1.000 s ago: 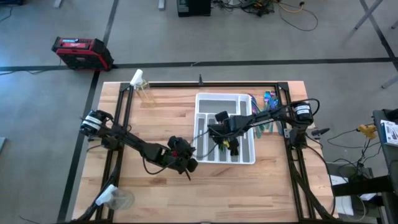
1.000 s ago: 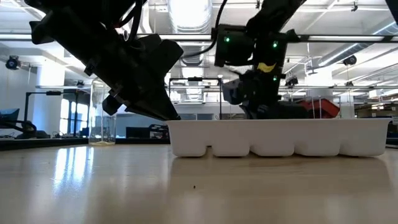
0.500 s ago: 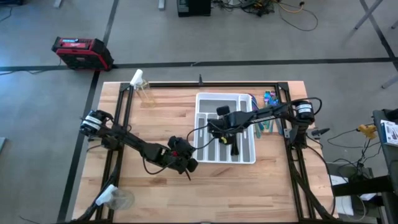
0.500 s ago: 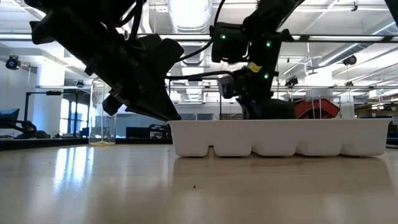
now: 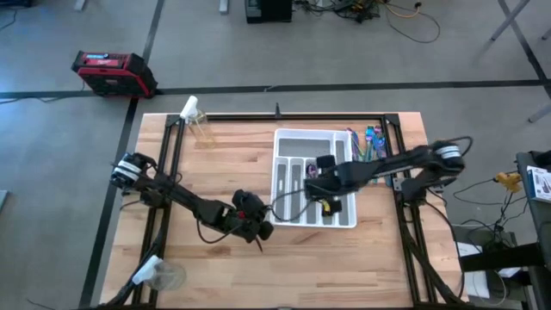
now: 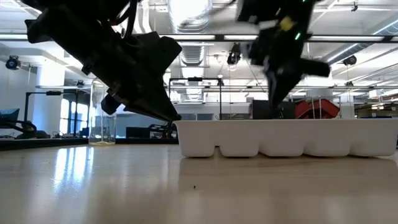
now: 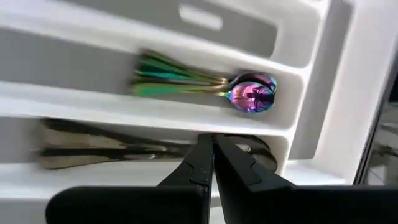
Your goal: Sort silverware
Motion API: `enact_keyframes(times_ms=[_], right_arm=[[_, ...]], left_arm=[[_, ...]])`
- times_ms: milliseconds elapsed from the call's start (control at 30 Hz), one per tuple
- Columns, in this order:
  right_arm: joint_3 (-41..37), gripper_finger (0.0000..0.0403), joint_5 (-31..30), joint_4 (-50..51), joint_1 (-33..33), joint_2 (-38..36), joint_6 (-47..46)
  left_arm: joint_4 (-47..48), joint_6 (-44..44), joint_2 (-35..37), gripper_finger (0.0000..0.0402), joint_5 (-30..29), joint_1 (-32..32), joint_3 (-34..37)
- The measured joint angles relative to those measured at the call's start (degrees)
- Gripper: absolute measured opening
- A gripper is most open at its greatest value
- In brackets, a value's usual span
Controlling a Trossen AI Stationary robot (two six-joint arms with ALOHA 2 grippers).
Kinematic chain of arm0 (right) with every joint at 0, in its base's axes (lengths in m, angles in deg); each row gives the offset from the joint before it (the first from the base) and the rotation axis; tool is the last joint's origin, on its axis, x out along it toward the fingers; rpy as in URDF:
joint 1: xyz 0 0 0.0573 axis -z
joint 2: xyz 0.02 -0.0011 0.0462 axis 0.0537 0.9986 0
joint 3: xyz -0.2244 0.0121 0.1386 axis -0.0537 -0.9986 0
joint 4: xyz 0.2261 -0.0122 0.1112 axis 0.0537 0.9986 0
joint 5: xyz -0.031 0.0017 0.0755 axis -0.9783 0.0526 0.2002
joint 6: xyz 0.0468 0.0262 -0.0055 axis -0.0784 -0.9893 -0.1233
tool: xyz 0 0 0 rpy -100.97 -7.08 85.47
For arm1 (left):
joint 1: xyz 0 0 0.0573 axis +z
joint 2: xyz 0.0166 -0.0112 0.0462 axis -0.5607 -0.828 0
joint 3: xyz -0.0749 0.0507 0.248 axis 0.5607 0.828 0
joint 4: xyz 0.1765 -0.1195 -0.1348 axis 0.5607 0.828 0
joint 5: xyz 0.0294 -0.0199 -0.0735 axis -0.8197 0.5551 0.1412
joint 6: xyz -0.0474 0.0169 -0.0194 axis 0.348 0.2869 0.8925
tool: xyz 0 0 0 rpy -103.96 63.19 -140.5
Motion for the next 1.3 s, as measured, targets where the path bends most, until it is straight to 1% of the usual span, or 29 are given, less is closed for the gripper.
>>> enact_keyframes(times_ms=[167,300,367,500,567,600,800,900,967,1100,1200,1233,1300], right_arm=[[-6.0,0.0000,-0.2,1.1,-5.2,-12.8,-13.7],[-14.1,0.0000,-0.1,5.1,-6.3,-22.1,-26.3],[-18.7,0.0000,-0.3,6.5,-5.9,-25.4,-29.8],[-27.2,0.0000,-0.1,5.6,-4.0,-28.6,-31.6],[-30.0,0.0000,0.3,3.8,-2.6,-28.2,-32.3],[-30.2,0.0000,1.4,3.4,-1.8,-27.4,-32.5],[-28.9,0.0000,2.3,-2.0,-0.1,-20.6,-33.5],[-28.3,0.0000,2.1,-2.9,0.4,-16.9,-33.1],[-28.0,0.0000,0.7,-4.3,0.5,-14.5,-31.7],[-26.7,0.0000,-2.7,-11.2,0.6,-11.0,-28.6],[-25.6,0.0000,-3.7,-15.8,1.0,-9.3,-24.6],[-25.2,0.0000,-4.7,-16.9,1.3,-8.9,-23.4],[-24.6,0.0000,-8.9,-18.0,2.0,-8.7,-21.9]], left_arm=[[-2.3,-1.5,0.0,0.0025,-1.9,-1.5,0.0],[-7.8,-6.2,0.0,0.0025,-3.8,-3.6,0.0],[-12.5,-10.2,0.0,0.0025,-4.6,-4.8,0.0],[-21.7,-17.4,0.0,0.0025,-4.7,-6.5,0.0],[-24.6,-18.8,0.0,0.0025,-4.8,-6.9,0.0],[-25.5,-19.1,0.0,0.0025,-4.8,-7.0,0.0],[-26.7,-19.4,0.0,0.0025,-4.8,-7.1,-0.7],[-26.9,-20.0,0.0,0.0025,-4.8,-7.1,-1.4],[-26.7,-20.5,0.0,0.0025,-4.8,-7.2,-1.9],[-26.8,-20.7,0.0,0.0025,-4.8,-7.2,-2.4],[-26.7,-20.7,0.0,0.0025,-4.8,-7.2,-2.4],[-26.7,-20.6,0.0,0.0025,-4.8,-7.2,-2.4],[-26.3,-20.4,0.0,0.0025,-4.8,-7.2,-2.4]])
